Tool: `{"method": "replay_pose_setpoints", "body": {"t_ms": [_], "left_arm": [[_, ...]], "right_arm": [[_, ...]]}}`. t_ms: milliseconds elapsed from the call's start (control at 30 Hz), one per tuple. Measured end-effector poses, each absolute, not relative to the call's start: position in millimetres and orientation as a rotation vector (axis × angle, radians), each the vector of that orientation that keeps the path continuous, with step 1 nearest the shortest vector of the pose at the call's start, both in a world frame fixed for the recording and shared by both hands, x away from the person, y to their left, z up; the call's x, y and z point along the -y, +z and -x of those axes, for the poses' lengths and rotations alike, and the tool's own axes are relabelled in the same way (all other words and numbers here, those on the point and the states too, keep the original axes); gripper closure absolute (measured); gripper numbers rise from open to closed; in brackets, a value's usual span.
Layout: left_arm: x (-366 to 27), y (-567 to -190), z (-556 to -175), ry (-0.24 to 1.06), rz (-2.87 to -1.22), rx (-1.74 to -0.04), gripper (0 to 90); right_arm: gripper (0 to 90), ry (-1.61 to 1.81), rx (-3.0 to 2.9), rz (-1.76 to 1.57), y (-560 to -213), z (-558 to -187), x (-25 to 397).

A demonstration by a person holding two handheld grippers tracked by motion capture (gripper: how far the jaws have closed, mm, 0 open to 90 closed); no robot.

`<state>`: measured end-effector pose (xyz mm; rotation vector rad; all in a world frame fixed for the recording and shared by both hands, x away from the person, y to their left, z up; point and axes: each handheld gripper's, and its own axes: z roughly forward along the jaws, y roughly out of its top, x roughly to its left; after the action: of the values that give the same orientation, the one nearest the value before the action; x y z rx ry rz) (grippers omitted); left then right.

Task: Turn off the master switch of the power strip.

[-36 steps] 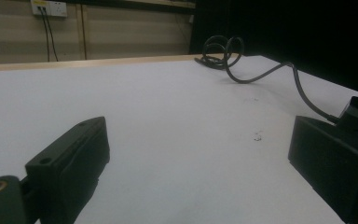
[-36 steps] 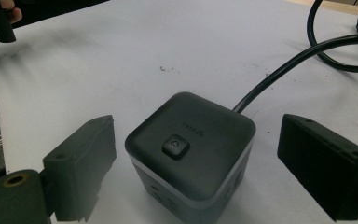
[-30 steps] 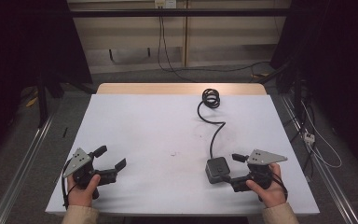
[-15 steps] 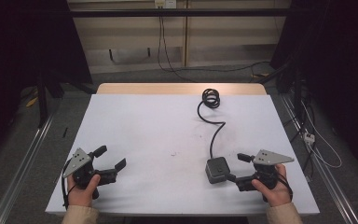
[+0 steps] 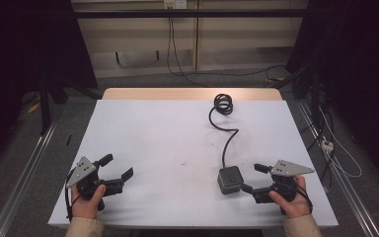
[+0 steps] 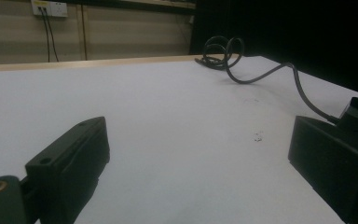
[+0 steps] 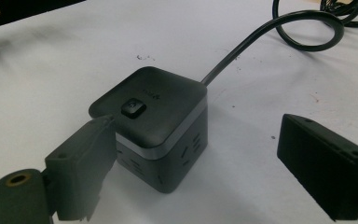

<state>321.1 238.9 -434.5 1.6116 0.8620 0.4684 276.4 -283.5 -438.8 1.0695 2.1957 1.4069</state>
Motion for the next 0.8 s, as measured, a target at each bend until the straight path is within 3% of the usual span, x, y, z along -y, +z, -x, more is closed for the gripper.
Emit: {"method": "replay_pose_setpoints", "body": {"t_ms": [800], "left_arm": [[-239, -435, -321, 0.464, -1.615, -0.862, 5.2]], "right_arm": [[11.9, 1.353, -2.169, -1.107, -447, -273, 300]]}}
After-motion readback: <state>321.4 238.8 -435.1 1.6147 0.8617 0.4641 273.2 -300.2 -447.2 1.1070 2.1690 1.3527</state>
